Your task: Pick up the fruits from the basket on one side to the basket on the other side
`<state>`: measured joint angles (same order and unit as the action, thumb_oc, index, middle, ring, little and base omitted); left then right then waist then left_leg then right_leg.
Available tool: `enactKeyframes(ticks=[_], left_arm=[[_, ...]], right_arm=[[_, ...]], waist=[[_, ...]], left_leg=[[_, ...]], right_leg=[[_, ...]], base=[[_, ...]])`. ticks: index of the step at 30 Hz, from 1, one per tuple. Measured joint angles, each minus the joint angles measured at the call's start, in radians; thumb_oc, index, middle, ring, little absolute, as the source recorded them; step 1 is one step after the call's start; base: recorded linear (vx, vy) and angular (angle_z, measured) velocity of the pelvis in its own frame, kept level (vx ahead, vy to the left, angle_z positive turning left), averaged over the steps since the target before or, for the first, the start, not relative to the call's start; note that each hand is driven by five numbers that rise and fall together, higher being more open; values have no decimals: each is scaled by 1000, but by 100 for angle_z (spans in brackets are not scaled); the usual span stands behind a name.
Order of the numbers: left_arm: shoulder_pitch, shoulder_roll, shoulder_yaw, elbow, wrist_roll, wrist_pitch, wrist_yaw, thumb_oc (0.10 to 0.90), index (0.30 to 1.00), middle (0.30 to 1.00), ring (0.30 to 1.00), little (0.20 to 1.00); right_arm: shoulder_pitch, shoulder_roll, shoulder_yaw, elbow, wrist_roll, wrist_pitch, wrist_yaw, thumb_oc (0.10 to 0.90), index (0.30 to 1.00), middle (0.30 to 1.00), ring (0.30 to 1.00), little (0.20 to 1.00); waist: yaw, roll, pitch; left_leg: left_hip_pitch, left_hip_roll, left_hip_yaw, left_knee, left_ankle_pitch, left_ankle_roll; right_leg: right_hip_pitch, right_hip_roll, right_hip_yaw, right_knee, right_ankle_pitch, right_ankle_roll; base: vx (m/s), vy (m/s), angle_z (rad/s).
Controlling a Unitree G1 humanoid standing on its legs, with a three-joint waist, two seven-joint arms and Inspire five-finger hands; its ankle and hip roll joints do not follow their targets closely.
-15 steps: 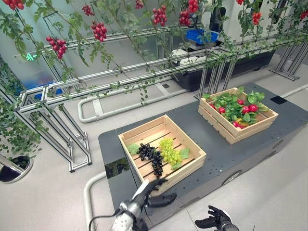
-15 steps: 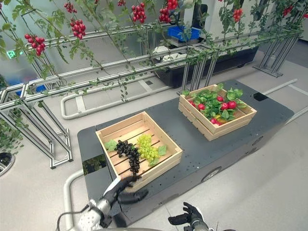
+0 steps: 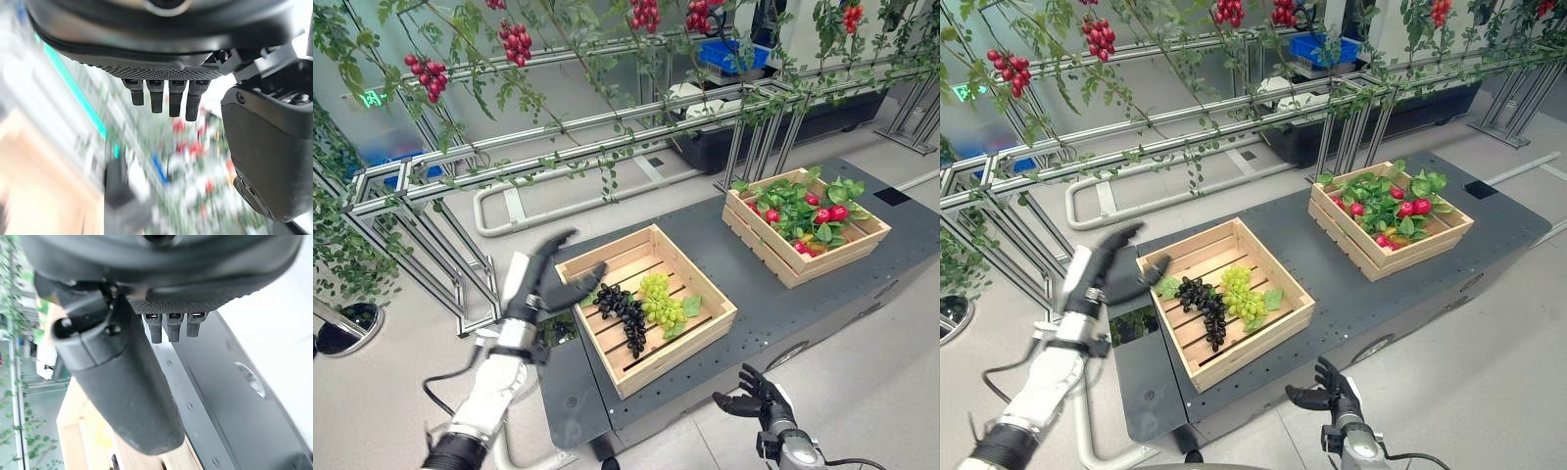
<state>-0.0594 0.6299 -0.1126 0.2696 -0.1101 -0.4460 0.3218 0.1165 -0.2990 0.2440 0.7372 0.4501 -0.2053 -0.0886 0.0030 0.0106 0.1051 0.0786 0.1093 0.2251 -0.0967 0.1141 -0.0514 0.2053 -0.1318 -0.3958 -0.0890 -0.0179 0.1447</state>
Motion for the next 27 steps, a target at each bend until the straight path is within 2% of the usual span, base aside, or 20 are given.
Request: enactKeyframes(ticks=[4, 6, 8, 11, 12, 13, 14, 16, 18, 21, 27], left_arm=[[-70, 97, -6, -13, 71, 48, 77, 800, 900, 900, 900, 900], [-122, 130, -40, 0, 102, 64, 93, 800, 900, 900, 900, 900], [-206, 162, -95, 37, 127, 88, 115, 800, 900, 900, 900, 900], [-365, 196, -175, 114, 159, 118, 164, 800, 900, 900, 900, 900], [-429, 207, -226, 148, 175, 121, 194, 800, 900, 900, 900, 900], [-568, 261, -335, 198, 189, 136, 225, 800, 900, 900, 900, 900], [-650, 297, -370, 231, 242, 142, 229, 800, 900, 900, 900, 900], [-728, 308, -404, 269, 280, 170, 239, 800, 900, 900, 900, 900], [-762, 316, -446, 294, 331, 186, 262, 800, 900, 900, 900, 900], [-809, 332, -550, 328, 421, 227, 278, 800, 900, 900, 900, 900], [-902, 375, -668, 348, 486, 279, 280, 800, 900, 900, 900, 900]], right_arm=[[9, -15, 3, -1, -1, -2, 0, 800, 900, 900, 900, 900], [2, -22, 4, -1, -1, -2, 0, 800, 900, 900, 900, 900], [-22, -46, 12, -1, 18, -8, -1, 800, 900, 900, 900, 900], [-102, -81, 29, 1, 44, -26, -2, 800, 900, 900, 900, 900], [-129, -99, 53, 3, 65, -39, -6, 800, 900, 900, 900, 900], [-203, -136, 92, 5, 75, -44, -6, 800, 900, 900, 900, 900], [-267, -143, 99, 8, 77, -45, -6, 800, 900, 900, 900, 900], [-343, -143, 97, 10, 87, -49, -6, 800, 900, 900, 900, 900], [-372, -140, 102, 9, 108, -60, -6, 800, 900, 900, 900, 900], [-387, -147, 103, 41, 109, -73, -6, 800, 900, 900, 900, 900], [-402, -163, 113, 85, 164, -76, 2, 800, 900, 900, 900, 900]], waist=[[4, -12, 26], [4, -4, 36], [0, 17, 63], [-22, 50, 141], [-22, 54, 162], [-22, 60, 226], [-25, 55, 282], [-36, 43, 356], [-38, 18, 394], [-42, 6, 403], [-41, -14, 421]], left_leg=[[-11, -4, -5, 0, 2, 2], [-36, -5, -6, 0, 7, 6], [-69, -6, -7, 1, 19, 13], [-131, -4, -15, 12, 51, 21], [-168, -2, -15, 37, 51, 20], [-226, 7, -28, 71, 51, 21], [-269, 14, -23, 101, 52, 22], [-294, 11, -23, 123, 54, 25], [-310, 6, -5, 145, 51, 27], [-366, 5, -3, 181, 50, 26], [-466, 13, -7, 296, 20, 22]], right_leg=[[-13, -4, 3, 1, -1, 1], [-38, -5, 3, 8, 0, 1], [-75, -7, 6, 27, 2, 2], [-159, -8, 8, 72, 7, -1], [-198, -14, 13, 113, -4, -6], [-266, -18, 23, 178, -19, -15], [-327, -24, 37, 237, -32, -24], [-379, -43, 50, 320, -60, -28], [-433, -65, 67, 411, -102, -31], [-515, -85, 84, 516, -149, -43], [-615, -112, 94, 652, -200, -65]], base=[[-38, 74, 4], [-147, 108, 2], [-214, 83, 4], [-285, 63, 4], [-385, 89, 4], [-221, 67, -7], [-161, 50, -9], [-146, 60, -10], [-128, 67, -4], [-71, 66, 10], [-29, 62, 7]])
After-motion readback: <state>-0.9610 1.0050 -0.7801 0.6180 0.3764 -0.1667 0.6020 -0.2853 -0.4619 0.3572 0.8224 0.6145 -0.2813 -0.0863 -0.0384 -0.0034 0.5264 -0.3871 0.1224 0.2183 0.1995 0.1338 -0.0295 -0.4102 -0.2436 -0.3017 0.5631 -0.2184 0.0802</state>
